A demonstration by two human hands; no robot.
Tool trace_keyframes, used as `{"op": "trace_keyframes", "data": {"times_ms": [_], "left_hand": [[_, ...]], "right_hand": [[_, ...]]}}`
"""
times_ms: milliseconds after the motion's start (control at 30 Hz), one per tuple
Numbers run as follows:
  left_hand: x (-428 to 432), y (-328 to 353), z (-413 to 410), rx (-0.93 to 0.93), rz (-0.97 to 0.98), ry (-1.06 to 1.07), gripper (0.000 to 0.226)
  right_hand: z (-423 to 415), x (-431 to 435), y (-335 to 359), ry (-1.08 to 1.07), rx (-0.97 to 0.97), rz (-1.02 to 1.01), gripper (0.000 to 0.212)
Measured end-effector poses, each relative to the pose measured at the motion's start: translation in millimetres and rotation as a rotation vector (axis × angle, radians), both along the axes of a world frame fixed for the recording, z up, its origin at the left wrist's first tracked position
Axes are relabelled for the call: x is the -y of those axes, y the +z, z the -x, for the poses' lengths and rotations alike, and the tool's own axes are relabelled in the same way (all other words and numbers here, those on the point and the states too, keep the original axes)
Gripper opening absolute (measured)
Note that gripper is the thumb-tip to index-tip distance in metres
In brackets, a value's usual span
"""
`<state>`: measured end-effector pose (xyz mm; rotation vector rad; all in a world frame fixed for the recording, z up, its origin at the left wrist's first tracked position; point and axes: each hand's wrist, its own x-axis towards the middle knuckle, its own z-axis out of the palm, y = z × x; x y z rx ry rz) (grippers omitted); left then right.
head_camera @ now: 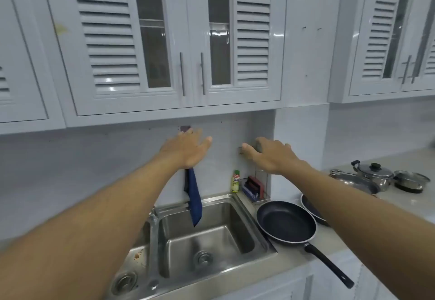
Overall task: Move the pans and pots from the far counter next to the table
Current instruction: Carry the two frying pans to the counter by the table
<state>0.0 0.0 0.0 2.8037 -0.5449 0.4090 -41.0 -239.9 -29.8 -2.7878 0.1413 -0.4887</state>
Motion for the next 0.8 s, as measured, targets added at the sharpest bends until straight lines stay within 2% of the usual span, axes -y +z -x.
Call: {"op": "trace_keyframes", "data": {"times_ms": [400,800], "left_hand": [[130.1,-33.1,-16.4,-0.023,-0.007,-0.045,0.073],[262.9,-104.3,-59.4,-0.116,-0.004,-0.119,0.070]], "right_hand": [[-3.9,135.7,-25.6,-0.009,-0.008,0.018,0.083],[-24.7,251.1,-98.4,-0.069,-0.057,-0.071,0.078]]}}
